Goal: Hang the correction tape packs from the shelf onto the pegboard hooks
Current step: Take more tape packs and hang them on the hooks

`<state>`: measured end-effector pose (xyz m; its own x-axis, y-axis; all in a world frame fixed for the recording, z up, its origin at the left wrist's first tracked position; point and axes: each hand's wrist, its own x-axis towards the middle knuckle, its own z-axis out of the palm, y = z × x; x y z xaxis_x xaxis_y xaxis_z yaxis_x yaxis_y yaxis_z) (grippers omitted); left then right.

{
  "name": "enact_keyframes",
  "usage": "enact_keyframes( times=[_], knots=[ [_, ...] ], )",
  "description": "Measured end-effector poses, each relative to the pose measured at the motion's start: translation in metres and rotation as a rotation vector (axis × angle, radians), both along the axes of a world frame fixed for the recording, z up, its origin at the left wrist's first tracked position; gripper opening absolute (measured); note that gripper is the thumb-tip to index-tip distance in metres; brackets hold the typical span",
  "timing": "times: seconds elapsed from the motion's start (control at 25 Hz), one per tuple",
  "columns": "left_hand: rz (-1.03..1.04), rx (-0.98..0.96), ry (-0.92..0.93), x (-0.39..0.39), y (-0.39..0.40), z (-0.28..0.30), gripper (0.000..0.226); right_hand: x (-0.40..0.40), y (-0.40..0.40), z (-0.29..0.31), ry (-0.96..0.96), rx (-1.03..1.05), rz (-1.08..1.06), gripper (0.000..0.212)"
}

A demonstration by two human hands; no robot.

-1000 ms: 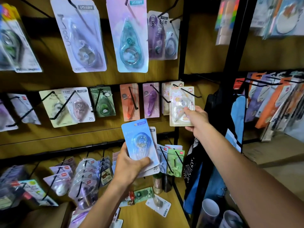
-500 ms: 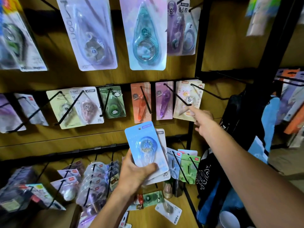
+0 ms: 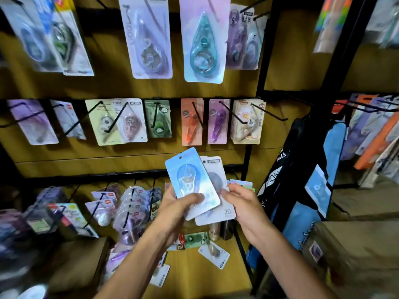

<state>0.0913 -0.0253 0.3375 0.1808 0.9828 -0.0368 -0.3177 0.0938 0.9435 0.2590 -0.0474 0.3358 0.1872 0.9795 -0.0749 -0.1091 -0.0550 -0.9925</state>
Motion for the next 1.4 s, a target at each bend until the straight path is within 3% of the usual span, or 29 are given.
enact_keyframes(
  times=[0.12, 0.28, 0.44, 0.52, 0.6, 0.72, 0.88, 0.96, 1.04, 1.12, 1.28, 1.4],
  knots=[
    [0.087, 0.013, -0.004, -0.017, 0.000, -0.001, 0.051, 0.005, -0.001, 0.008, 0.043, 0.019, -0.158, 0.007],
    [0.189, 0.042, 0.072, -0.031, -0.001, -0.004, 0.057, 0.008, -0.008, 0.016, 0.011, 0.046, -0.184, 0.009],
    [0.269, 0.138, 0.107, -0.033, -0.006, -0.004, 0.048, 0.007, -0.007, 0.016, 0.032, 0.071, -0.186, 0.008],
    [0.307, 0.192, 0.142, -0.034, -0.008, -0.003, 0.031, 0.006, -0.007, 0.013, 0.029, 0.064, -0.177, 0.009],
    [0.324, 0.155, 0.131, -0.034, -0.007, 0.000, 0.017, 0.005, -0.006, 0.009, 0.030, 0.055, -0.169, 0.011],
    [0.304, -0.020, 0.044, -0.037, -0.001, 0.003, 0.014, 0.005, -0.004, 0.005, 0.043, 0.043, -0.161, 0.009],
    [0.322, 0.080, 0.166, -0.043, 0.001, 0.004, 0.016, 0.003, -0.001, 0.002, 0.039, 0.042, -0.139, 0.010],
    [0.396, 0.184, 0.261, -0.052, 0.000, 0.005, 0.035, -0.001, 0.001, 0.000, 0.035, 0.042, -0.125, 0.013],
    [0.452, 0.202, 0.339, -0.064, 0.002, 0.004, 0.071, -0.010, 0.004, -0.001, 0.055, 0.039, -0.094, 0.013],
    [0.436, 0.126, 0.284, -0.075, 0.002, 0.004, 0.081, -0.024, 0.010, 0.001, 0.129, 0.042, -0.056, 0.011],
    [0.344, 0.047, 0.059, -0.090, -0.009, 0.006, 0.041, -0.074, 0.025, 0.005, 0.248, -0.012, 0.097, 0.013],
    [0.385, 0.074, -0.029, -0.103, -0.013, 0.006, 0.033, -0.105, 0.032, -0.004, 0.188, -0.045, 0.102, 0.011]
  ],
)
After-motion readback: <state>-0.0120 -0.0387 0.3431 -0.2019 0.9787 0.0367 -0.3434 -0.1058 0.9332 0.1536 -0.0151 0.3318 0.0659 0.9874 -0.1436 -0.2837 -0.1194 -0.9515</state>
